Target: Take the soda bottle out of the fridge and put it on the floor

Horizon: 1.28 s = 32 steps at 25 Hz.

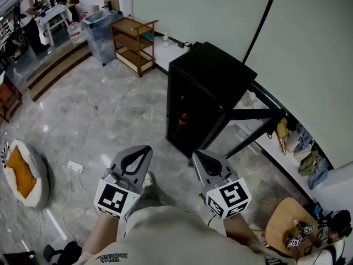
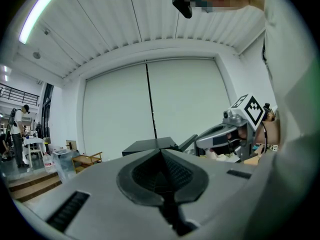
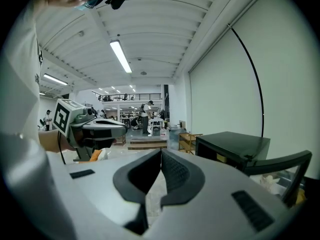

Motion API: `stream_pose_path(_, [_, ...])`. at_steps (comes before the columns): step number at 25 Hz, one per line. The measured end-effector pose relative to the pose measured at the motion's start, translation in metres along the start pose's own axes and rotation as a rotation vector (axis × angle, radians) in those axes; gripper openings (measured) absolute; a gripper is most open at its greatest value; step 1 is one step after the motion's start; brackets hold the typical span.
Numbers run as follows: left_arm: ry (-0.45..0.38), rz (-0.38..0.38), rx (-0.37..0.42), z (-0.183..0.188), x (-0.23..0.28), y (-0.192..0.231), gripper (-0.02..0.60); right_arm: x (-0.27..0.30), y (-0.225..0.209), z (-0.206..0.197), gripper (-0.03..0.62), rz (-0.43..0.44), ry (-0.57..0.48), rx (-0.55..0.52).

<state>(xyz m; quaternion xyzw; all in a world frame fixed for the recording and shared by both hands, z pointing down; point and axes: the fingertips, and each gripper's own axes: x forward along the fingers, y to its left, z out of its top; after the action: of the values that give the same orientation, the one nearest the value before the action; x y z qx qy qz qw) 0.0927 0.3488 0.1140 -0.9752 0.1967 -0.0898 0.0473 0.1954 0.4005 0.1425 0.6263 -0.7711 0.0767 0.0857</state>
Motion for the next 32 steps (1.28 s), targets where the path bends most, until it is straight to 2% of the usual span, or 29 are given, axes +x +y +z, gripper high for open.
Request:
stream_pose_path(9, [0.005, -0.027, -0.019, -0.008, 0.033, 0.097, 0.006, 0.097, -0.010, 0.029, -0.003, -0.033, 0.033, -0.019])
stream_pose_path(16, [-0.013, -0.060, 0.021, 0.000, 0.063, 0.176, 0.006, 0.168, -0.027, 0.061, -0.003, -0.107, 0.030, -0.025])
stream_pose_path(20, [-0.022, -0.089, -0.019, -0.005, 0.080, 0.214, 0.006, 0.206, -0.038, 0.065, -0.003, -0.155, 0.036, -0.013])
stream_pose_path(22, [-0.029, -0.108, -0.035, -0.006, 0.089, 0.229, 0.006, 0.222, -0.043, 0.064, -0.003, -0.168, 0.044, -0.006])
stream_pose_path(26, [-0.024, -0.132, -0.011, -0.012, 0.112, 0.252, 0.006, 0.245, -0.060, 0.065, -0.003, -0.214, 0.056, 0.007])
stream_pose_path(32, [-0.015, -0.154, -0.019, -0.020, 0.141, 0.268, 0.006, 0.263, -0.091, 0.062, -0.003, -0.273, 0.072, 0.034])
